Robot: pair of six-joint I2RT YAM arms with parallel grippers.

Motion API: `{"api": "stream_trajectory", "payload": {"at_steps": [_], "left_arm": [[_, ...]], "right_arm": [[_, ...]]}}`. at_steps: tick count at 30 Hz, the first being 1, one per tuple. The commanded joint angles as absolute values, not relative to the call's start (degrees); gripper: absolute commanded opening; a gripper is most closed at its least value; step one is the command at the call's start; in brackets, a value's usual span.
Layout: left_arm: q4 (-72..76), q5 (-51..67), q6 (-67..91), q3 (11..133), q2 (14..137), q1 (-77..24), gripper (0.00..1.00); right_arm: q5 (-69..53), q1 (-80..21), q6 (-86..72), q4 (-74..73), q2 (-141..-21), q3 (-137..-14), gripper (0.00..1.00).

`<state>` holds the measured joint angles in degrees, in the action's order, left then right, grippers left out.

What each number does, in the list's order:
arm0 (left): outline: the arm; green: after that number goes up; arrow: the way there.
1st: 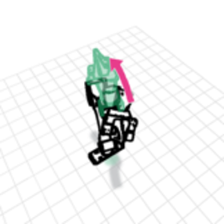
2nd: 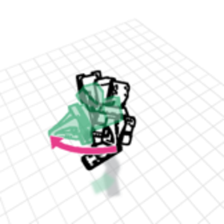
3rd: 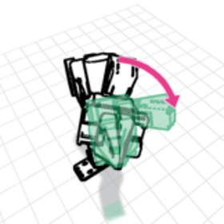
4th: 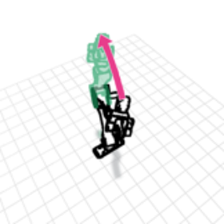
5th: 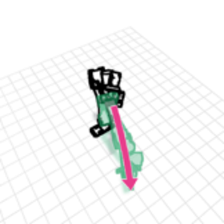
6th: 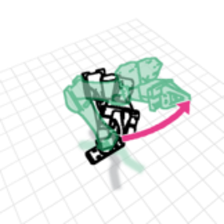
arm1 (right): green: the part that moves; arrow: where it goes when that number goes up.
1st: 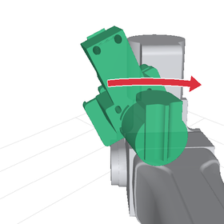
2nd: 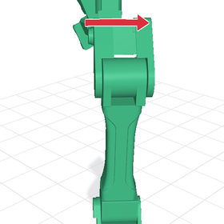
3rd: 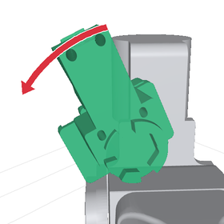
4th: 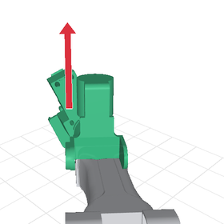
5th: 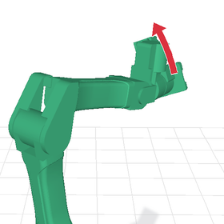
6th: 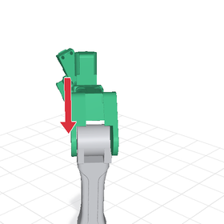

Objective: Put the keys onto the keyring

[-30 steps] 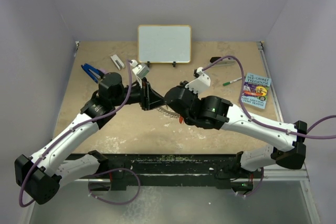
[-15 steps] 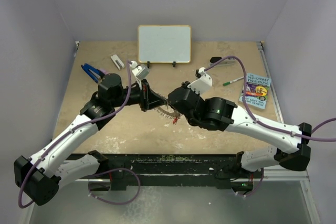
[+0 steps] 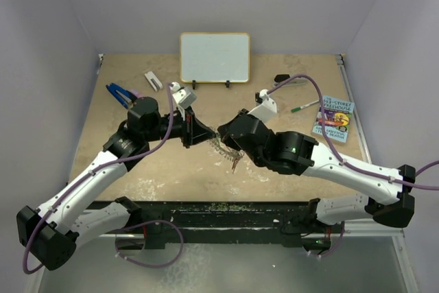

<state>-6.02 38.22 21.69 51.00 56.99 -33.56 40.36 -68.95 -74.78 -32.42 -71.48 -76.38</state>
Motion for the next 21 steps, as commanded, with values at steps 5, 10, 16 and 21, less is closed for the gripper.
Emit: {"api": "stream_trajectory", "payload": {"at_steps": [5, 10, 16, 21], "left_arm": [[-4.7, 36.6, 19.7, 54.1, 55.7, -33.7, 0.04], [-4.1, 36.8, 19.5, 54.9, 55.0, -33.7, 0.04], [-4.7, 36.6, 17.3, 55.8, 54.3, -33.7, 0.04], [-3.1, 37.1, 15.3, 55.8, 53.8, -33.7, 0.04]], "right_arm": [[35.2, -69.2, -71.8, -25.4, -69.8, -77.2, 0.00], [34.5, -69.2, -72.0, -25.4, -69.0, -75.6, 0.00], [31.9, -69.2, -71.3, -24.1, -68.3, -73.6, 0.00], [27.7, -69.2, -69.3, -20.8, -68.5, -72.1, 0.00]]}}
